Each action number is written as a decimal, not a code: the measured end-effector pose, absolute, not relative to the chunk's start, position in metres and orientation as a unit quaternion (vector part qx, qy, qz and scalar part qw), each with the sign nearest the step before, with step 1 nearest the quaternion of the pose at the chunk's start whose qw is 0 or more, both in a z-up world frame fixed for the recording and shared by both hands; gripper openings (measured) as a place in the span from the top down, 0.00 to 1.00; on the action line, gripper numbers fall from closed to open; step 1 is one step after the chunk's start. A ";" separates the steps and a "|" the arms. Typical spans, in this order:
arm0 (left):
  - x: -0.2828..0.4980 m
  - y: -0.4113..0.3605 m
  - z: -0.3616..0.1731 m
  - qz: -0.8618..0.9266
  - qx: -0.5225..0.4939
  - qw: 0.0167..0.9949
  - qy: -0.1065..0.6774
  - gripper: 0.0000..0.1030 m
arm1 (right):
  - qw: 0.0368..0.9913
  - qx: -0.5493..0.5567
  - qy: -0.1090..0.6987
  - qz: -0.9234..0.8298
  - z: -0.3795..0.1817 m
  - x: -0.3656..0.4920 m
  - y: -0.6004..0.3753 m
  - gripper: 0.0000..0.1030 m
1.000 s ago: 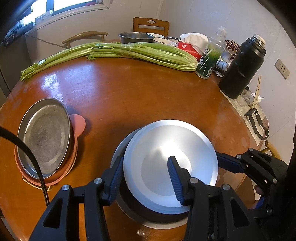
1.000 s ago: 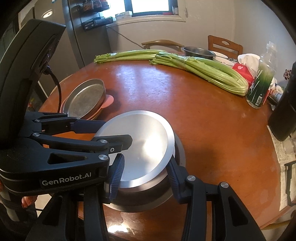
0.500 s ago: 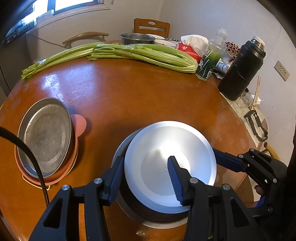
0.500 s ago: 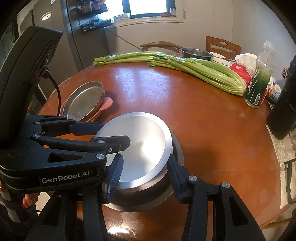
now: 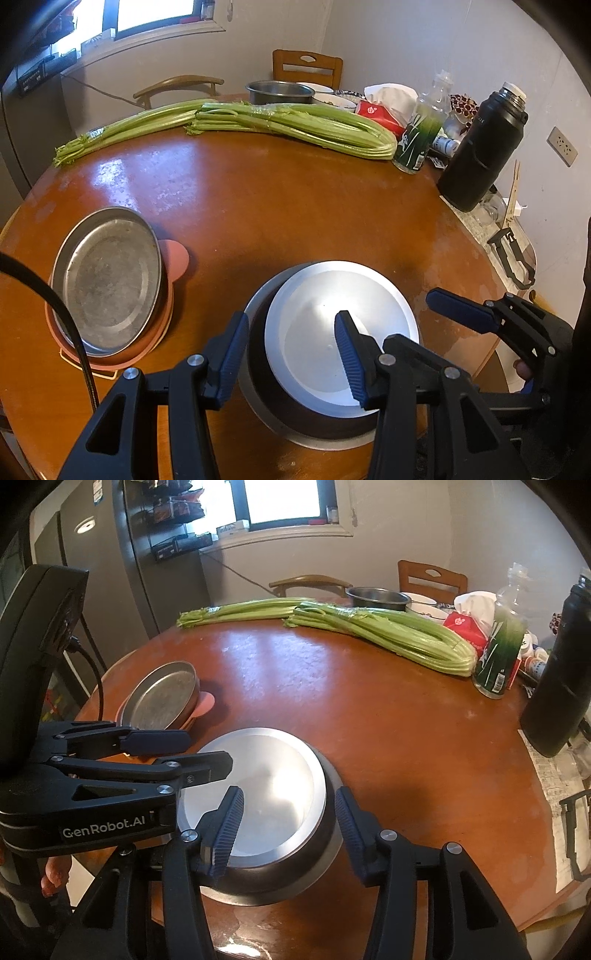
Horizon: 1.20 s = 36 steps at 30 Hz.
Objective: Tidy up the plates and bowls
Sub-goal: 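Grasp the rim of the steel bowl with the left gripper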
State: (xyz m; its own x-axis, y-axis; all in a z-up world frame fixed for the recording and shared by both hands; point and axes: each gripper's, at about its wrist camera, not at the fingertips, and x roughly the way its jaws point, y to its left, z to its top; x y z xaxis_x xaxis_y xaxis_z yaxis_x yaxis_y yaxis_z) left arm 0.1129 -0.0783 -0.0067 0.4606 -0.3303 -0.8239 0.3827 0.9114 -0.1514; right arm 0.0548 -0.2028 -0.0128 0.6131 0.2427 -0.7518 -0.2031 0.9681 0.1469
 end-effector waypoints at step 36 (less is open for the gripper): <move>0.098 -0.038 -0.013 -0.176 -0.010 0.855 0.488 0.51 | 0.900 0.065 0.418 0.105 -0.012 0.051 -0.233 0.38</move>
